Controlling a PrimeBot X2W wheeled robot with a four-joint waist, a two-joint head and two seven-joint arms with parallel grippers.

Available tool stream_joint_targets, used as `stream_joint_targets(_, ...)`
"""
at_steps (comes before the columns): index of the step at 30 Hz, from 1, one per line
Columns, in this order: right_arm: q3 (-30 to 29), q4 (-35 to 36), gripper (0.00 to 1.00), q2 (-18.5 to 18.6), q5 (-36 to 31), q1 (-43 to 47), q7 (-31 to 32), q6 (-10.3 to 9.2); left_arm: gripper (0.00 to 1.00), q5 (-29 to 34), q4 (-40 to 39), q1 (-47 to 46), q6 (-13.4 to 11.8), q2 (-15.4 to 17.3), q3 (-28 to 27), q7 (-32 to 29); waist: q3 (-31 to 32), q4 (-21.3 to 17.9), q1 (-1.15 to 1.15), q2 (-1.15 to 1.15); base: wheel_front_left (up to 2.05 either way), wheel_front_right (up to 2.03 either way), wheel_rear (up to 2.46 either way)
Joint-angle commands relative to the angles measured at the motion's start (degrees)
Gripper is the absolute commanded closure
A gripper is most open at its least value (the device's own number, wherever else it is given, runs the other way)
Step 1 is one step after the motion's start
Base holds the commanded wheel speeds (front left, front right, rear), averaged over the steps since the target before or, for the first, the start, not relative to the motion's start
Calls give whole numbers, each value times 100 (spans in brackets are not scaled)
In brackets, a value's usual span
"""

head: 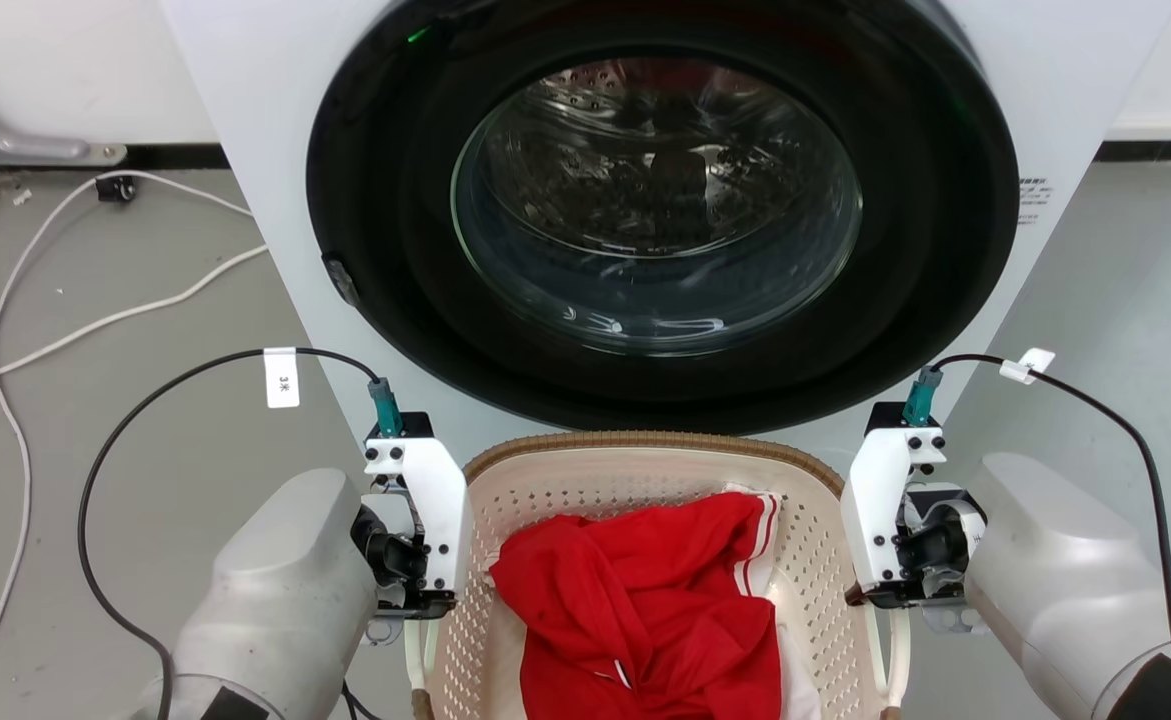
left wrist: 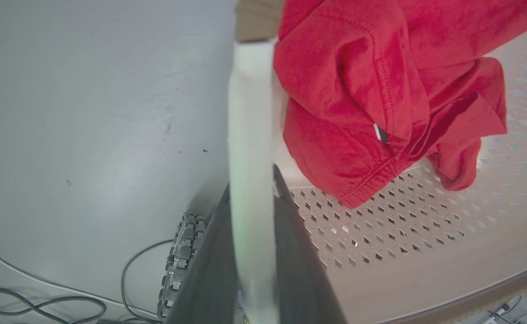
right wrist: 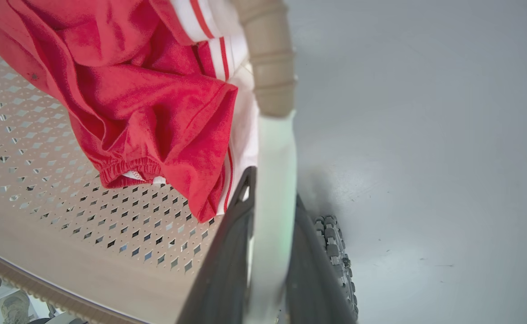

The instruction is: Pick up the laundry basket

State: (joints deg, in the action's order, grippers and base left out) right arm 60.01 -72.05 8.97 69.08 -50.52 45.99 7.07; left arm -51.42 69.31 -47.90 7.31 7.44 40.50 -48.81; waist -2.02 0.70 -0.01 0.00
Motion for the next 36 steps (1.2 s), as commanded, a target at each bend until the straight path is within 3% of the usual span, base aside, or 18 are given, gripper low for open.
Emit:
stream_joint_targets(1, 4, 113, 100, -121, 67, 16, 34, 77, 100, -78, -43, -91, 31, -159, 13, -49, 81, 11, 1, 0, 0, 0, 0)
stream_joint_targets(36, 89, 102, 100, -325, 262, 600, -8, 78, 100, -484, 115, 491, 47, -339, 228, -196, 552, -12, 1, 0, 0, 0, 0)
